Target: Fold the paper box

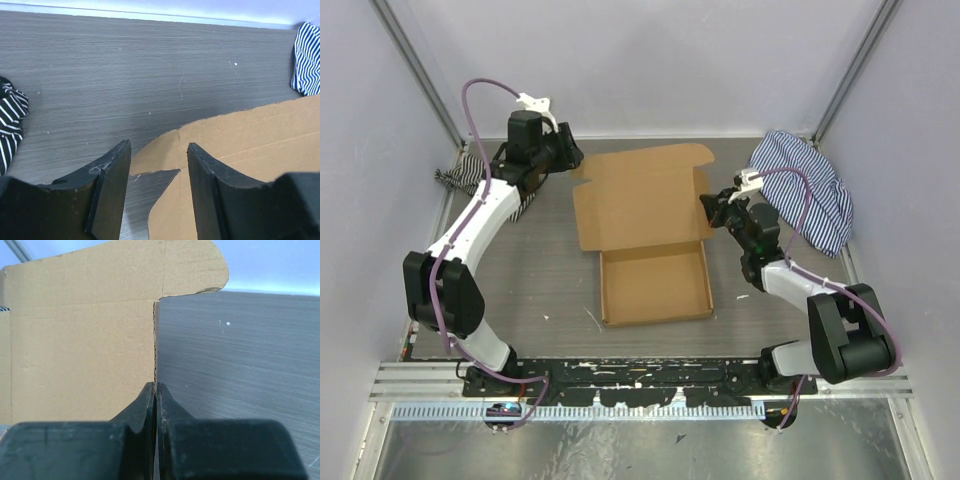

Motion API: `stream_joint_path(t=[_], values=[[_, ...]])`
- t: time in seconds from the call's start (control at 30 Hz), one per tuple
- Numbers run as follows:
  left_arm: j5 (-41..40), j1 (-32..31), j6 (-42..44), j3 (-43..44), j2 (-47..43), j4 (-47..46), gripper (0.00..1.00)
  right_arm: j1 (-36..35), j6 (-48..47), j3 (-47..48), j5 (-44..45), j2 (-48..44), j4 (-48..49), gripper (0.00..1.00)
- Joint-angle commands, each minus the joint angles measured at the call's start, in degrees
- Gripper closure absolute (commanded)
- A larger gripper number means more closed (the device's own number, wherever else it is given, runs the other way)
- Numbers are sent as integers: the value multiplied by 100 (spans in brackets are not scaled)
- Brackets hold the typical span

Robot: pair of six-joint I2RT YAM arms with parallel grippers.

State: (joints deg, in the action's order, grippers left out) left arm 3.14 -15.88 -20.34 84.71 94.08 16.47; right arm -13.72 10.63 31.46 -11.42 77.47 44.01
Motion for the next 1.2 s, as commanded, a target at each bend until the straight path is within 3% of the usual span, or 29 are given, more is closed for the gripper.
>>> stream_joint_path(t=[0.0,0.13,0.33,0.5,0.8,1.07,1.17], values=[[331,35,594,95,-43,-145,44,-25,-186,-21,-397,-306,1052,99],[816,98,903,124,26,-56,44,-21,-214,-2,-486,-354,997,99],[2416,305,864,-653,-358,-1408,42,-22,-314,18,-736,-385,897,99],[3408,457,885,-620,-289,-1875,40,-20,-409,106,-1284,-314,761,99],[4404,548,1382,764,585,-851,40,-25,-554,290,-1716,-300,508,99],[5784,573,1340,1184,932,-314,43,-17,-570,399,-1625,-234,416,99],[5900,558,1322,1098,945,-262,43,-14,-563,393,-1627,-219,442,99]])
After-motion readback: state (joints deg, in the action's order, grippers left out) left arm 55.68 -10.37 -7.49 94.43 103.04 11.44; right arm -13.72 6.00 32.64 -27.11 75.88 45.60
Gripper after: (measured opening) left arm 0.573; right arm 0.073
